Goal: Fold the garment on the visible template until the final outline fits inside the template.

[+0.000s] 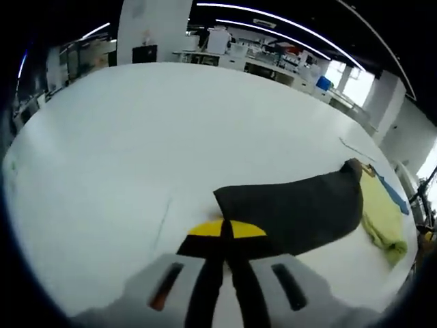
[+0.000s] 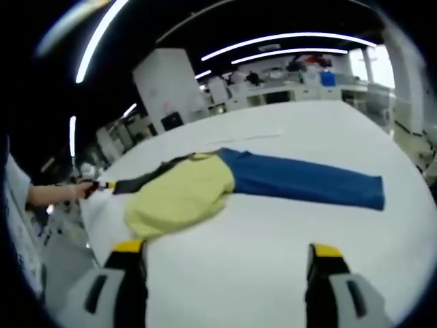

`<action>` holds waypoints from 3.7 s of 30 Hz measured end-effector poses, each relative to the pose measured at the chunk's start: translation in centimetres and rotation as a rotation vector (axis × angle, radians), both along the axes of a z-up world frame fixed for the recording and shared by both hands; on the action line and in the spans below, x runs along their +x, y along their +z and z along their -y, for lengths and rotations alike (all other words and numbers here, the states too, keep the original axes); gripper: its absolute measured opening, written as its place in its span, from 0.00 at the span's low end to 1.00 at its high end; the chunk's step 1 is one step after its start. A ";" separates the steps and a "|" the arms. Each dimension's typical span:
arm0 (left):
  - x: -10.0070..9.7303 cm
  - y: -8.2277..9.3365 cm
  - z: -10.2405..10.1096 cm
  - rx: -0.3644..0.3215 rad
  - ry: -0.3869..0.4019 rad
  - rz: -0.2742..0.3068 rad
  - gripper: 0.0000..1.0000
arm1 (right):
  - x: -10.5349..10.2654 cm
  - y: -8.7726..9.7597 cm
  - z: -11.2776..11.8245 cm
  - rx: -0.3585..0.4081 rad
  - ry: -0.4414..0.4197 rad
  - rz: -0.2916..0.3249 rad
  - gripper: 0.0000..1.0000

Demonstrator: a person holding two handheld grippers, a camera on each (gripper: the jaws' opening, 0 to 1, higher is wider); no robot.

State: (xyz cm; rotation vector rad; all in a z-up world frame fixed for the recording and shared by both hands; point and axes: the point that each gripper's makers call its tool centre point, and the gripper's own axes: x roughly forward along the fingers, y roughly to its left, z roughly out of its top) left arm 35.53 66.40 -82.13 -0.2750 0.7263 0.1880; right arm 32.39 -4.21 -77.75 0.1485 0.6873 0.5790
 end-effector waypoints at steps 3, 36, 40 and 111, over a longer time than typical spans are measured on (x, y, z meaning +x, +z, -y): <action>0.7 -0.4 -1.8 0.018 0.011 -0.011 0.00 | 0.0 -0.1 0.0 -0.004 -0.002 -0.003 0.98; 2.7 -1.4 -2.8 0.085 -0.015 -0.086 0.00 | 0.3 -1.0 0.0 -0.023 -0.006 -0.037 0.98; 2.6 -1.6 -3.0 0.082 -0.011 -0.088 0.00 | 0.3 -1.1 -0.1 -0.026 0.001 -0.039 0.98; -7.0 7.0 24.2 0.114 -0.593 0.273 0.62 | -0.3 1.2 -11.3 -0.109 0.383 0.167 0.92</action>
